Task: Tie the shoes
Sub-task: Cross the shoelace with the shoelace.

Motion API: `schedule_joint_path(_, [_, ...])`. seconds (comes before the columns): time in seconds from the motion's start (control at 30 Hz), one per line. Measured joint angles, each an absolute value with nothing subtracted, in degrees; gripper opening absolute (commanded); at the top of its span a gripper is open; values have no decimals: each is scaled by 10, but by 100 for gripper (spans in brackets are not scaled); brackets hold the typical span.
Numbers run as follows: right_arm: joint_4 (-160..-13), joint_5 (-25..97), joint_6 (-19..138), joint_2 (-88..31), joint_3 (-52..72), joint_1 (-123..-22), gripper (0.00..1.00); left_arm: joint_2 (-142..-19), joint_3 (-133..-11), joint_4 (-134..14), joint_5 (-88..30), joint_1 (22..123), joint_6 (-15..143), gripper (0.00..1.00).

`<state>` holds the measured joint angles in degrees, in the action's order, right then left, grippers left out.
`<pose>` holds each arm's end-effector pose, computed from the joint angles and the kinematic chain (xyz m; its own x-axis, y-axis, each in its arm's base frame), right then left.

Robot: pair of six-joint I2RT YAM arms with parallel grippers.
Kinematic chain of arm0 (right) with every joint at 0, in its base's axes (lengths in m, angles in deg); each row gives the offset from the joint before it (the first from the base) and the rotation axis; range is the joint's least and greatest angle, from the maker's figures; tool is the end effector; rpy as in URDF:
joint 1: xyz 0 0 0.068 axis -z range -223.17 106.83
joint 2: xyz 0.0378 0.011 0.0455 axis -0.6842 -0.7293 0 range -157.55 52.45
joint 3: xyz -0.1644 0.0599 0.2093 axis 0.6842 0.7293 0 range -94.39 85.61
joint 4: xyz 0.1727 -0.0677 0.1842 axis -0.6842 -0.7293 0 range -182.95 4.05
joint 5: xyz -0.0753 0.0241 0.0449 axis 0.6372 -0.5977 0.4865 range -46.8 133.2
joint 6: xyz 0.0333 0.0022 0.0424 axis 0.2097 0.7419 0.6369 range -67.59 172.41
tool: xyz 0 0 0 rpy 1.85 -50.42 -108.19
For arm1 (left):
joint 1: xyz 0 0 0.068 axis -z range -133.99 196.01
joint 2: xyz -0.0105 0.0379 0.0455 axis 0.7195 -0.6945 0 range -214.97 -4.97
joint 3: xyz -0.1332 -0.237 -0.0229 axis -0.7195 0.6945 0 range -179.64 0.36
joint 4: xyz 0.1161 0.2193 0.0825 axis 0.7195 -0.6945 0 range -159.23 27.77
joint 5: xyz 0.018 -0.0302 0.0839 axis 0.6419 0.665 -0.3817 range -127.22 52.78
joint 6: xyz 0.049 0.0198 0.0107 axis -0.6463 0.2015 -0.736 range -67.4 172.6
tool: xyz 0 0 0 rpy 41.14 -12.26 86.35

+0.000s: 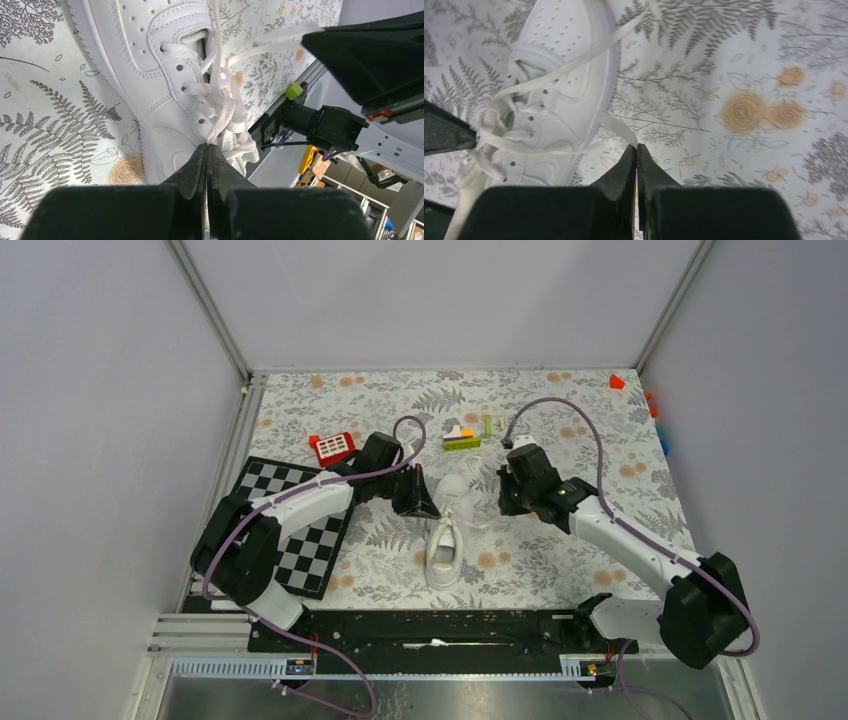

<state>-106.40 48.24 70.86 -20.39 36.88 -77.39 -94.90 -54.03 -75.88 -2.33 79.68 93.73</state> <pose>0.2236 0.1482 0.2436 -0.7113 -0.1023 -0.6954 -0.2986 0.9396 0.1671 0.2562 -0.1951 0.2058 -0.9782 0.0033 -0.2075 0.1625 0.6339 -0.7561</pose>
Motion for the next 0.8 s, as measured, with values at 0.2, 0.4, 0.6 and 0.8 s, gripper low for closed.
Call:
schedule_joint_path(0.2, [-1085, 526, 740, -135, 398, -742, 0, -939, -540, -774, -28, 797, 923, 21])
schedule_joint_path(0.4, [-1110, 553, 769, -55, 427, -717, 0, -922, -585, -885, -84, 797, 870, 51])
schedule_joint_path(0.6, [-1123, 556, 790, -10, 442, -715, 0, -916, -708, -953, -124, 786, 826, 65])
schedule_joint_path(0.8, [-1127, 540, 809, 5, 461, -714, 0, -1011, -877, -988, -172, 827, 774, 64])
